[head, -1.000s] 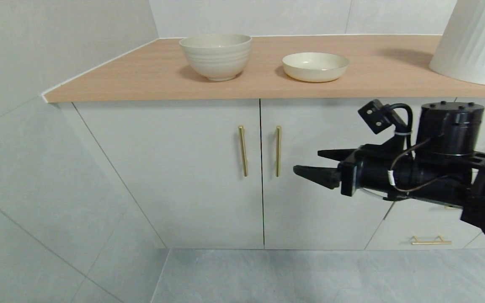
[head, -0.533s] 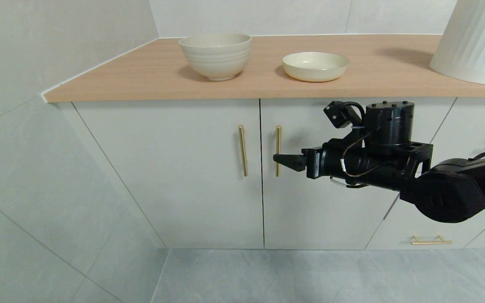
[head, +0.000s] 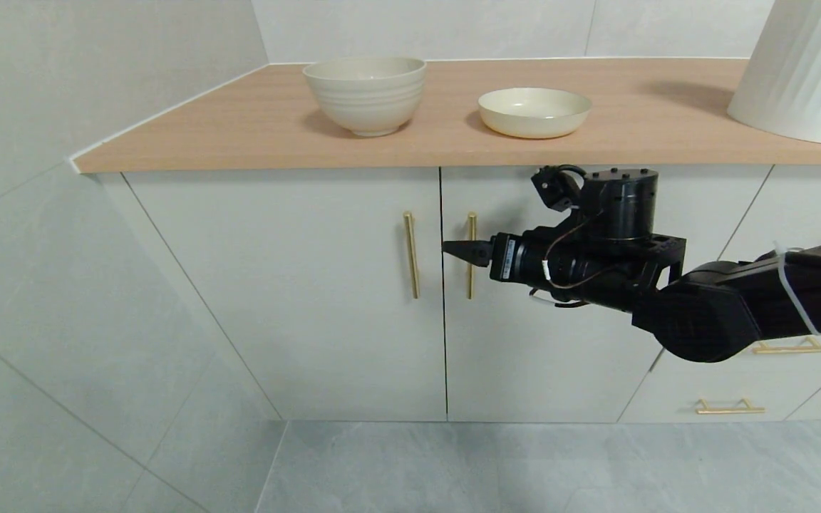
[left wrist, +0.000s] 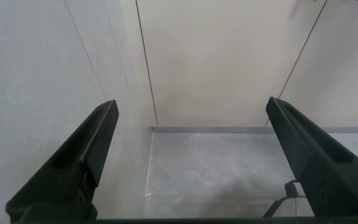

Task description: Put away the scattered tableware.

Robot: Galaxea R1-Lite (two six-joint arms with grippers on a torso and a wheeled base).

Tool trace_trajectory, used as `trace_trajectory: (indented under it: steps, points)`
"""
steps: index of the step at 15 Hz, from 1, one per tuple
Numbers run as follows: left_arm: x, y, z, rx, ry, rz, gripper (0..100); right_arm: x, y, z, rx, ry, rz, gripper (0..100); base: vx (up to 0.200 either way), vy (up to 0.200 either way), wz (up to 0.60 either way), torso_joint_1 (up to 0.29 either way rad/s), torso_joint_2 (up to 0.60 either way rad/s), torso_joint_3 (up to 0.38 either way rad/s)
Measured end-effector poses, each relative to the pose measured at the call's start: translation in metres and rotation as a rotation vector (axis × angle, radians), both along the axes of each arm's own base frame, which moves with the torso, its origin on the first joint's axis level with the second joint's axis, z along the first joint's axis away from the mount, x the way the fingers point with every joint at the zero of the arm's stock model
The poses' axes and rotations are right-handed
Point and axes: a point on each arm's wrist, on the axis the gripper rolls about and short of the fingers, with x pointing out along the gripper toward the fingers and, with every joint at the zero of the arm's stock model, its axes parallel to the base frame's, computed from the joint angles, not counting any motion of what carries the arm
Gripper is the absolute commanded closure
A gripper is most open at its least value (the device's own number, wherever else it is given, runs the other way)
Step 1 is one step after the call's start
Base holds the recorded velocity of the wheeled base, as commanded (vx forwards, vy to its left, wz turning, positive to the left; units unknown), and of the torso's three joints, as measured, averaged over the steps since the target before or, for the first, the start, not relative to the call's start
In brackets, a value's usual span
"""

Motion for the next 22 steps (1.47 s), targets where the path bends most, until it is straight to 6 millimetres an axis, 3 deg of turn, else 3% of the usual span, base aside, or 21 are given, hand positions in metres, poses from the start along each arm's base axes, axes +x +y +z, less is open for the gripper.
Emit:
trace_trajectory:
  steps: [16, 22]
  points:
    - [0.0, 0.0, 0.0, 0.0, 0.0, 0.0, 0, 0.016, 0.021, -0.027, 0.116, -0.041, 0.015, 0, 0.0, 0.0, 0.0, 0.0, 0.0, 0.0]
    - [0.0, 0.0, 0.0, 0.0, 0.0, 0.0, 0, 0.011, 0.028, -0.032, 0.108, -0.028, 0.036, 0, 0.0, 0.0, 0.0, 0.0, 0.0, 0.0]
